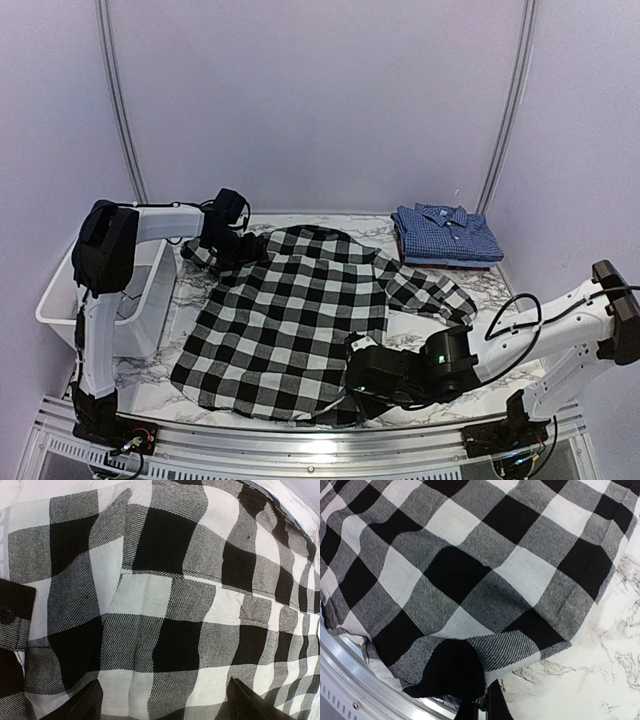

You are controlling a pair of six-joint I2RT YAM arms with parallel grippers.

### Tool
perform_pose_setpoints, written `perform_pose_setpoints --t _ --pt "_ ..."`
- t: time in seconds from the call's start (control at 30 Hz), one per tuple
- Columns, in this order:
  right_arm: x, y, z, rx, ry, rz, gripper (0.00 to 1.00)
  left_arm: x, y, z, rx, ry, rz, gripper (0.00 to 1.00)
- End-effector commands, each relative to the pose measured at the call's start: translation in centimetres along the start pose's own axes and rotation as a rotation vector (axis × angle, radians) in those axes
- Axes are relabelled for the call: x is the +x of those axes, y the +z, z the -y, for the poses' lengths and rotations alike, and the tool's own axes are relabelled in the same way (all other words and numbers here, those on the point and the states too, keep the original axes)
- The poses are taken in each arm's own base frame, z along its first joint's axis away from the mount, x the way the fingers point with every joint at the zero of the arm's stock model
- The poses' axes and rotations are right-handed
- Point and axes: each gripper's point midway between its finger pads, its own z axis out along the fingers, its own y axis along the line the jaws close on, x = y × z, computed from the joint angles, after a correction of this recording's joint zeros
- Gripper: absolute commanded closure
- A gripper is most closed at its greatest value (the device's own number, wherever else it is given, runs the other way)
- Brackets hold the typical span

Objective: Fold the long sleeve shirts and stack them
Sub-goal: Flatten out the square-folded shirt at the center of the board.

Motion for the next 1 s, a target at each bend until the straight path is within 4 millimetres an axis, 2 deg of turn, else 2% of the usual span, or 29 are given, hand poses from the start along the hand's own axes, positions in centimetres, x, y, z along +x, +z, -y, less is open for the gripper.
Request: perform_pose_setpoints --t 0.0,0.13,0.27,0.37,0.47,0.6,0.67,0.7,0.8,0.83,0.9,0.97 --pt "1.2 -1.4 1.1 0.005 0.001 -0.032 1.00 0.1 0.9 -1.5 -0.038 -0.014 -0.026 0.12" --pt "3.5 -1.5 1.6 -0.031 -0.009 -0.093 1.00 0.1 1.2 -2.1 -0.045 -0.022 -0.029 0.12" --pt "5.5 -0.9 0.3 -0.076 -0.048 -0.158 0.99 0.1 1.4 -2.3 -0.048 -0.025 -0.032 0.11" --pt "7.2 -0.4 0.2 -0.050 -0.086 -0.216 0.99 0.0 1.5 -2.4 -0.050 -0.026 -0.032 0.11" --pt "8.8 -0.2 0.9 -0.001 -0.109 -0.260 0.99 0.1 1.7 -2.5 -0.054 -0.025 -0.036 0.11" --pt "8.7 -1.0 2.6 0.056 -0.095 -0.254 0.94 0.1 1.7 -2.6 -0.058 -0.023 -0.037 0.11" --pt "8.3 -1.6 2.6 0.045 -0.090 -0.237 0.90 0.0 1.8 -2.7 -0.059 -0.021 -0.035 0.11" --pt "8.0 -1.8 2.4 0.033 -0.093 -0.226 0.84 -0.1 1.7 -2.6 -0.056 -0.020 -0.034 0.11" --pt "6.9 -2.1 0.8 -0.024 -0.118 -0.194 0.44 -0.2 1.7 -2.3 -0.044 -0.018 -0.035 0.11" --pt "6.2 -2.2 0.4 -0.029 -0.126 -0.174 0.35 -0.2 1.6 -2.1 -0.037 -0.018 -0.035 0.11" --pt "4.3 -2.8 0.5 -0.011 -0.126 -0.113 0.20 -0.5 1.0 -1.5 -0.022 -0.005 -0.026 0.11" --pt "1.5 -3.3 1.8 0.025 -0.084 -0.049 0.04 -1.0 0.2 -0.8 -0.006 0.012 -0.010 0.11"
